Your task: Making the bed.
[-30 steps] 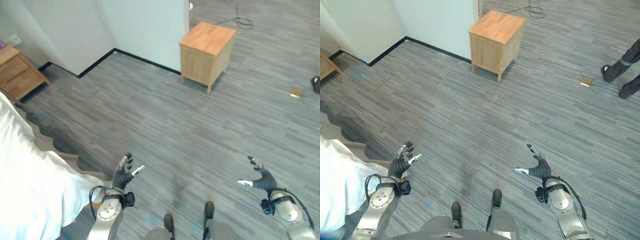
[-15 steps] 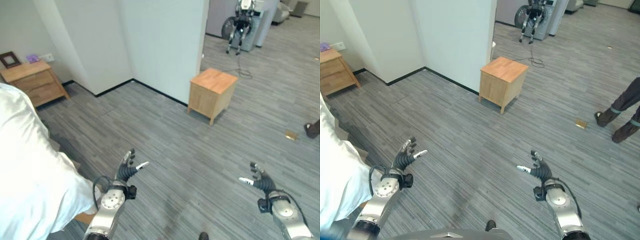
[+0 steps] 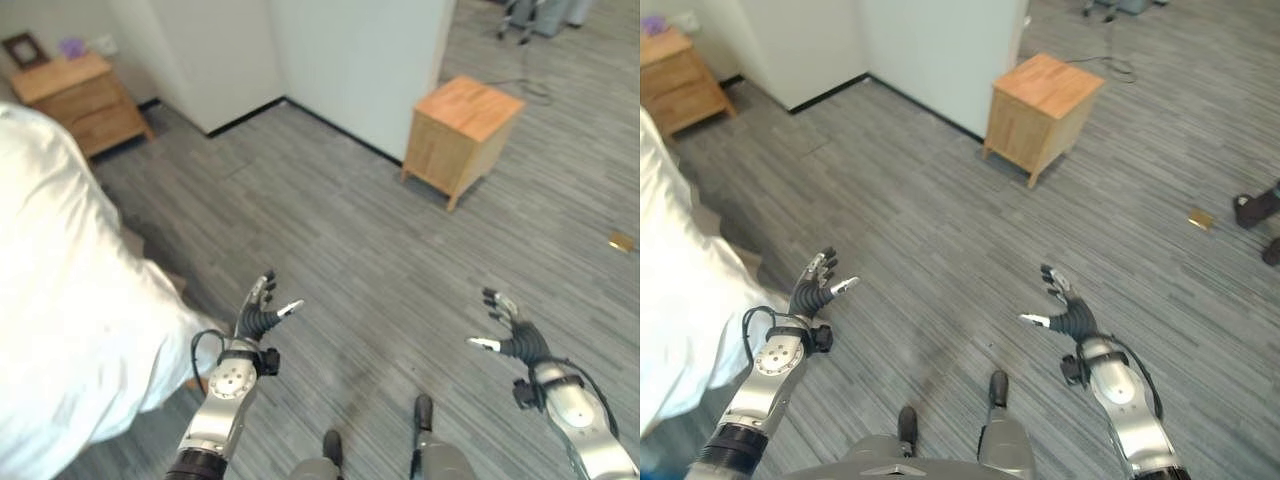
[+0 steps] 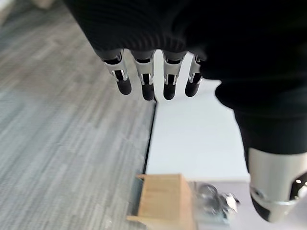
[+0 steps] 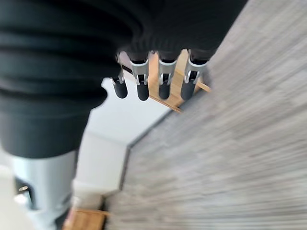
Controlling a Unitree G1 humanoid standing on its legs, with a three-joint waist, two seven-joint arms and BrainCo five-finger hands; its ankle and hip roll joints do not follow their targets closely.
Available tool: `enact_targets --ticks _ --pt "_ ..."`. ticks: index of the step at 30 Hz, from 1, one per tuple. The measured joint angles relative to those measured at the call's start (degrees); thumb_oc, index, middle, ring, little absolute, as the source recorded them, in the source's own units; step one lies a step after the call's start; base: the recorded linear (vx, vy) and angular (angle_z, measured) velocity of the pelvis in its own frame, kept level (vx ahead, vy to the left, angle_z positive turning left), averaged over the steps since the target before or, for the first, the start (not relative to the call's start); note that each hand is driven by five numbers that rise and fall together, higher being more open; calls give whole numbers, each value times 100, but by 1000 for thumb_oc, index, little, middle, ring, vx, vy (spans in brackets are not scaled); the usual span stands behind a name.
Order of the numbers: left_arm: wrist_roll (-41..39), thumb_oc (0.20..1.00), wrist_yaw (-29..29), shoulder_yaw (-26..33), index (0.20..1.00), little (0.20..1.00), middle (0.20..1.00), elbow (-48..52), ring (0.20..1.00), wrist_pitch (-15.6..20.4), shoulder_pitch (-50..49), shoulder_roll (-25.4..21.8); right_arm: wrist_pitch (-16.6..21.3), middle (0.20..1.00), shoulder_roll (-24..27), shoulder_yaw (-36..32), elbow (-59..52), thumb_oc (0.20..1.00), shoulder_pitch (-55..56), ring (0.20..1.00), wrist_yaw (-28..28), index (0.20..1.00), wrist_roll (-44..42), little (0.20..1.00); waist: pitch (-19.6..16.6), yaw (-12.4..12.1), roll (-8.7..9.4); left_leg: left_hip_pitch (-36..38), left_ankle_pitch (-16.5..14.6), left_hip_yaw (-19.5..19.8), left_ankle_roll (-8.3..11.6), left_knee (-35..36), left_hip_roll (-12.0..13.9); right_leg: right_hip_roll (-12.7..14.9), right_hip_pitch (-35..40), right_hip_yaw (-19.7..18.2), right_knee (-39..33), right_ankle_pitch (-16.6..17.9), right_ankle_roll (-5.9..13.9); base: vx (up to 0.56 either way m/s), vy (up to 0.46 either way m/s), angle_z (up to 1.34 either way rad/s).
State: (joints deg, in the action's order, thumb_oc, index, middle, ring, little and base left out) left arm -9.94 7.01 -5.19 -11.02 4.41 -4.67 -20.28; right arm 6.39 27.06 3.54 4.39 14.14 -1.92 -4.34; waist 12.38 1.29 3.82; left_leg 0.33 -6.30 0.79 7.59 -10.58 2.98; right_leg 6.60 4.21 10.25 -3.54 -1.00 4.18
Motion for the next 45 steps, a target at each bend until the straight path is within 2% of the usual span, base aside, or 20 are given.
enact_targets --ticks 2,5,8,12,16,17,21,23,24,25,27,29,31,33,36,38,39,40,42,45 --pt "-31 1000 -45 110 1000 1000 1000 31 1000 -6 -244 192 20 1000 65 -114 216 1000 28 1000 11 1000 0 1000 64 -74 -113 -1497 298 -48 -131 -2944 252 -262 90 277 399 -27 -162 204 -210 56" --pt "-109 1000 -108 33 1000 1000 1000 104 1000 -26 -295 204 -13 1000 157 -282 311 1000 -53 1000 39 1000 -3 1000 121 -540 -34 -2122 890 -406 -303 -3537 420 -265 104 314 450 -213 -533 481 -169 13" --pt "-115 1000 -117 43 1000 1000 1000 187 1000 -8 -274 373 -29 1000 221 -264 311 1000 -657 1000 49 1000 -1 1000 251 -757 21 -1910 748 -895 -107 -1601 -65 -243 218 225 257 -157 -402 581 27 10" --pt "-107 1000 -122 60 1000 1000 1000 151 1000 -5 -204 442 6 1000 186 -116 330 1000 -830 1000 66 1000 4 1000 214 -653 -245 -1375 928 -2480 -324 1359 41 -733 999 729 -213 -509 -147 630 93 45" --pt "-105 1000 -119 139 1000 1000 1000 99 1000 -39 -294 485 -42 1000 181 134 333 1000 -911 1000 55 1000 178 1000 212 -728 -173 -1395 967 -2588 -401 1495 -39 -715 1532 742 -210 -978 107 683 101 1" --pt "-101 1000 -119 186 1000 1000 1000 152 1000 -72 -437 493 -73 1000 37 302 313 1000 -858 1000 15 1000 211 1000 86 -772 19 -1091 1364 -2533 -953 1287 -217 -496 1828 667 3 -1119 307 1043 293 -26" --pt "-99 1000 -101 284 1000 1000 1000 142 1000 -168 -740 530 -83 1000 -56 909 -43 1000 -699 1000 -10 1000 324 1000 -128 -821 -32 -448 1596 -2405 -1459 1248 -132 129 629 559 3603 -1026 612 364 152 -20" --pt "-94 1000 -81 224 1000 1000 1000 115 1000 -205 -594 268 -7 1000 -185 1007 -189 1000 -504 1000 -11 1000 492 1000 -354 -802 298 8 1156 -2020 -1550 1310 -596 799 -92 410 4844 -957 858 622 113 70" --pt "-92 1000 -26 171 1000 1000 1000 101 1000 -209 -411 269 -40 1000 -158 1034 -252 1000 -629 1000 10 1000 629 1000 -297 -788 228 183 785 -1642 -1610 1183 -674 883 -521 143 5346 -892 847 637 37 92" --pt "-89 1000 25 42 1000 1000 1000 78 1000 -240 -199 191 -45 1000 -241 1044 -427 1000 -866 1000 -3 1000 665 1000 -127 -758 -195 488 635 -1275 -1558 1069 -448 662 -1297 94 5812 -973 426 671 -123 97" --pt "-82 1000 85 76 1000 1000 1000 41 1000 -189 -35 278 -23 1000 -239 1227 -649 1000 -968 1000 -13 1000 654 1000 -87 -586 -484 759 320 -555 -1304 1109 -398 423 -2230 26 4427 -1015 444 762 -238 156" --pt "-103 1000 178 142 1000 1000 1000 -312 1000 -190 94 255 -4 1000 -364 1593 -705 1000 -1082 1000 -51 1000 597 1000 -60 -294 -402 914 -48 69 -996 1066 -362 180 -2371 -16 1842 -866 313 870 -332 195" --pt "-103 1000 194 211 1000 1000 1000 -576 1000 -209 65 272 12 1000 -482 1779 -647 1000 -1025 1000 -102 1000 539 1000 -85 -131 -278 1206 -272 -273 -740 1264 -187 210 -2018 229 -36 -638 460 603 -253 157" --pt "-101 1000 257 195 1000 1000 1000 -747 1000 -232 13 241 -12 1000 -501 1840 -275 1000 -1137 1000 -116 1000 556 1000 -76 -183 -209 1945 -339 -253 -530 1349 -58 102 -1936 -380 -250 -128 283 561 -274 126" --pt "-97 1000 347 283 1000 1000 1000 -736 1000 -224 -240 422 -83 1000 -430 1536 26 1000 -1255 1000 -108 1000 610 1000 -223 -274 -363 2767 -628 -485 -90 1005 248 -40 -1757 -8 920 585 -43 646 -521 74" --pt "-124 1000 416 389 1000 1000 1000 -649 1000 -181 -462 746 -39 1000 -282 1468 264 1000 -1356 1000 -109 1000 605 1000 -311 -373 -474 1330 362 -477 -219 -2597 676 -404 -1564 -96 1759 503 -669 541 -633 -22" --pt "-195 1000 425 248 1000 1000 1000 -610 1000 -187 -343 750 -34 1000 -247 1349 247 1000 -1297 1000 -72 1000 542 1000 -255 -472 -427 426 1689 -297 -524 -3852 759 -375 -1537 -138 1776 341 -838 265 -198 -49" --pt "-318 1000 421 -41 1000 1000 1000 -624 1000 -186 -172 726 -50 1000 -255 1066 241 1000 -1075 1000 -68 1000 533 1000 -166 -673 -369 -461 1416 -356 -590 -4768 880 -428 -1343 -179 1629 380 -842 431 -222 -50" --pt "-347 1000 377 -73 1000 1000 1000 -428 1000 -176 -362 695 -188 1000 -221 1146 275 1000 -1013 1000 -5 1000 365 1000 41 -663 -78 -1133 684 -787 -411 -4102 600 -557 -424 -468 948 141 -869 628 -121 -79" --pt "-348 1000 389 -69 1000 1000 1000 -435 1000 -171 -382 743 -204 1000 -174 1246 270 1000 -1028 1000 7 1000 291 1000 36 -642 -102 -1406 544 -1141 -284 -1937 101 -707 331 -480 335 87 -861 476 -5 -69"
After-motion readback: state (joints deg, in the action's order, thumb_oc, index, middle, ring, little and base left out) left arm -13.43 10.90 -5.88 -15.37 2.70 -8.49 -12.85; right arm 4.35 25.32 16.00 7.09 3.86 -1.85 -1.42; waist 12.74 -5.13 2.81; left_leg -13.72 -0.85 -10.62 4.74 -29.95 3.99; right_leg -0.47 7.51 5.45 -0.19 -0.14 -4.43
